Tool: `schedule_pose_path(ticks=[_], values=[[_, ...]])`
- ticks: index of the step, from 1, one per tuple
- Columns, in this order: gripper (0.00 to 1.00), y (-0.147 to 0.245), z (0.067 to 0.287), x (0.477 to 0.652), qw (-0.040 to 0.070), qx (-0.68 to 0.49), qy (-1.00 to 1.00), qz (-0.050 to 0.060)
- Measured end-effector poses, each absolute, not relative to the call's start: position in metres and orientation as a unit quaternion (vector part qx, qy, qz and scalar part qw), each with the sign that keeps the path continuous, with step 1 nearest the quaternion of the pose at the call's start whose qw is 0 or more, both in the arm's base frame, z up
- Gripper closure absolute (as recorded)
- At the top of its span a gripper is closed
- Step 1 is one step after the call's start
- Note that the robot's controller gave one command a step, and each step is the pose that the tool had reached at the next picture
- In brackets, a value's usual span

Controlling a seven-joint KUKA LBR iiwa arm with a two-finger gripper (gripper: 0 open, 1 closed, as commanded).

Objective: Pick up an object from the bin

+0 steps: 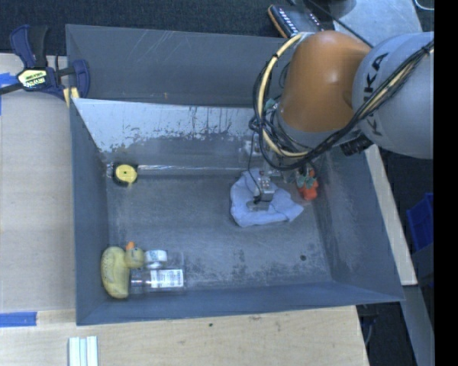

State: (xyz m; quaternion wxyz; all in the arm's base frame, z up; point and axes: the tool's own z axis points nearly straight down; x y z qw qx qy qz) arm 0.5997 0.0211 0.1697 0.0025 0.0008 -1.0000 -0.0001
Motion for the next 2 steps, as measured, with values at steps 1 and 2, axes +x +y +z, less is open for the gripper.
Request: schedule_pose_path(ticks=[1, 2], values=[[0.0, 0.021, 0.175, 0.601, -0.002, 0.001, -1.0, 0.0], [0.0, 0.023, 0.087, 0.585, 0.003, -0.044, -0.999, 0.0]])
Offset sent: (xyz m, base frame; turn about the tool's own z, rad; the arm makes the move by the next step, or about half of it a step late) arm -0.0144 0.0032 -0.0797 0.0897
